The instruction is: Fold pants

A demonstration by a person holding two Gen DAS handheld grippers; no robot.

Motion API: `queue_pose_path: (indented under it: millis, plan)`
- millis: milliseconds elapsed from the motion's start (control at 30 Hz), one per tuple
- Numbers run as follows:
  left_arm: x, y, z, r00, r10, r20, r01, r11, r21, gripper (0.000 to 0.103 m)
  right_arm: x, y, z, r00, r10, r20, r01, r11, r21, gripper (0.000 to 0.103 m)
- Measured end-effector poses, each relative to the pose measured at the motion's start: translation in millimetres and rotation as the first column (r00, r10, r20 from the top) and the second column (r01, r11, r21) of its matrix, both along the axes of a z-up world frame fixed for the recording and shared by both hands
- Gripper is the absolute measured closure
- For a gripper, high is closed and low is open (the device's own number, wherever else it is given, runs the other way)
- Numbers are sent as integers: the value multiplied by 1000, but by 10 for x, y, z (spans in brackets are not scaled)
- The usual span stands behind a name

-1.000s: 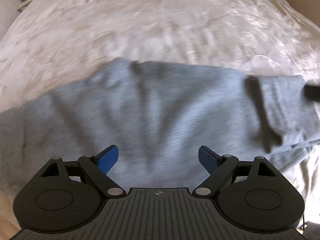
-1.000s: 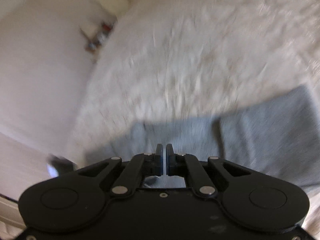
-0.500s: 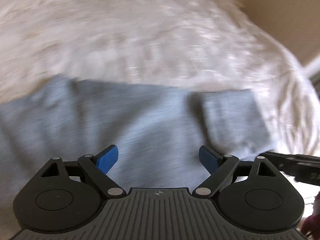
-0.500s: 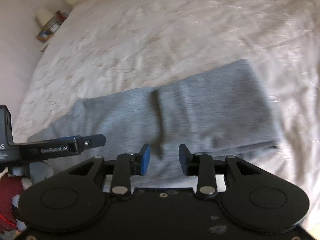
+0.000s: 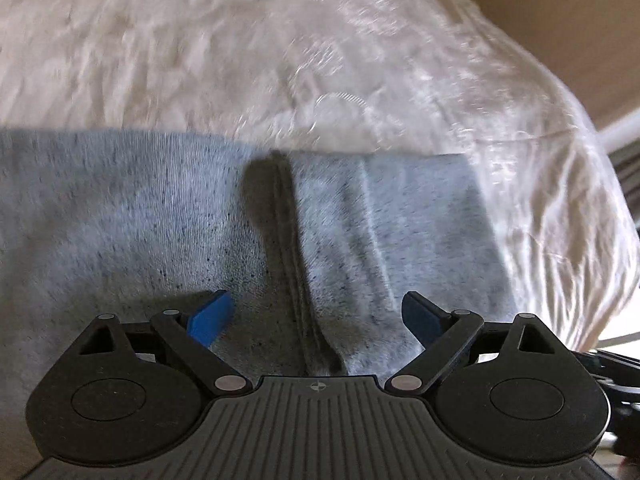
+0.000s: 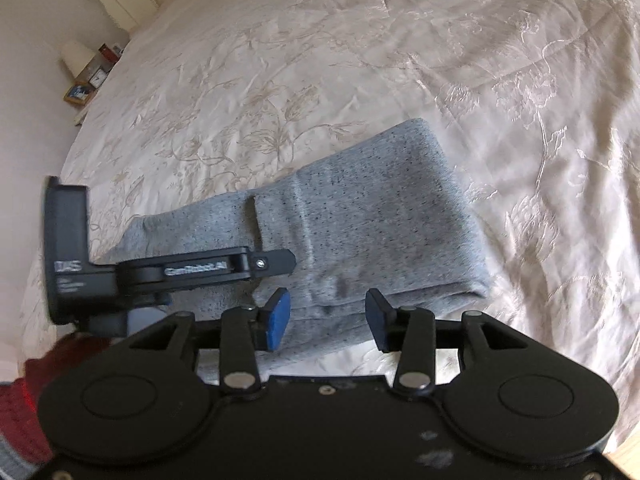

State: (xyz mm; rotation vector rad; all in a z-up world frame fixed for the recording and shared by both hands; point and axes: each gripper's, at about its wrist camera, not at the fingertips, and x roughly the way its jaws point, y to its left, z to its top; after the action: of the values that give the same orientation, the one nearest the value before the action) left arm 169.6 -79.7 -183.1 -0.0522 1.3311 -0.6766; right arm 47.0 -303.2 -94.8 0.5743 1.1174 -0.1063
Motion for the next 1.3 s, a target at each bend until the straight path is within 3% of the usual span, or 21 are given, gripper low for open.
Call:
queue_pose_path:
  millis: [67, 167, 333, 433, 600, 633, 667, 733, 800, 867, 1100, 1300]
  plan:
    - [-7, -27, -27, 1000, 10, -1, -10, 1000, 1, 1, -3, -75, -25, 1000, 9, 1, -9, 1000, 11, 57]
    - [-9, -98, -28, 1000, 18, -4, -18, 1000, -12, 1, -9, -211, -62, 1000, 19, -2, -19, 999, 34, 57]
    - [22, -280, -20, 999, 5, -35, -9, 995, -97, 1, 18, -398, -127, 999, 39, -1, -39, 997, 63, 56]
    - [25, -408, -61, 999, -1, -38, -1, 998, -66, 1, 36, -497, -154, 999, 48, 5, -49, 996, 77, 56]
    - [26, -383, -86, 996, 69, -59, -72, 996, -44, 5, 52, -624, -165, 999, 44, 15, -45, 995, 93, 55]
    - [39, -392, -75, 995, 81, -59, -82, 996, -23, 12, 51, -647, -168, 999, 43, 17, -44, 994, 97, 55]
    - [39, -400, -55, 995, 94, -44, -94, 996, 11, 30, 51, -668, -173, 999, 41, 17, -43, 994, 101, 55]
    - [33, -437, -32, 994, 105, -8, -104, 991, 83, 53, 47, -705, -194, 999, 37, 14, -38, 993, 108, 55]
    - [26, -413, 13, 994, 113, 5, -113, 990, 86, 70, 43, -716, -215, 1000, 28, 8, -28, 993, 115, 55]
    - [23, -325, 90, 990, 140, 11, -140, 988, 64, 96, 26, -730, -230, 1000, 21, 4, -22, 992, 121, 55]
    - [-114, -35, 753, 970, 180, 166, -186, 982, 21, 97, -21, -710, -191, 1000, -16, 21, 14, 992, 125, 55]
    - [-34, 461, 734, 951, 251, 182, -271, 958, 95, 97, -30, -639, -155, 999, -28, 27, 25, 992, 126, 55]
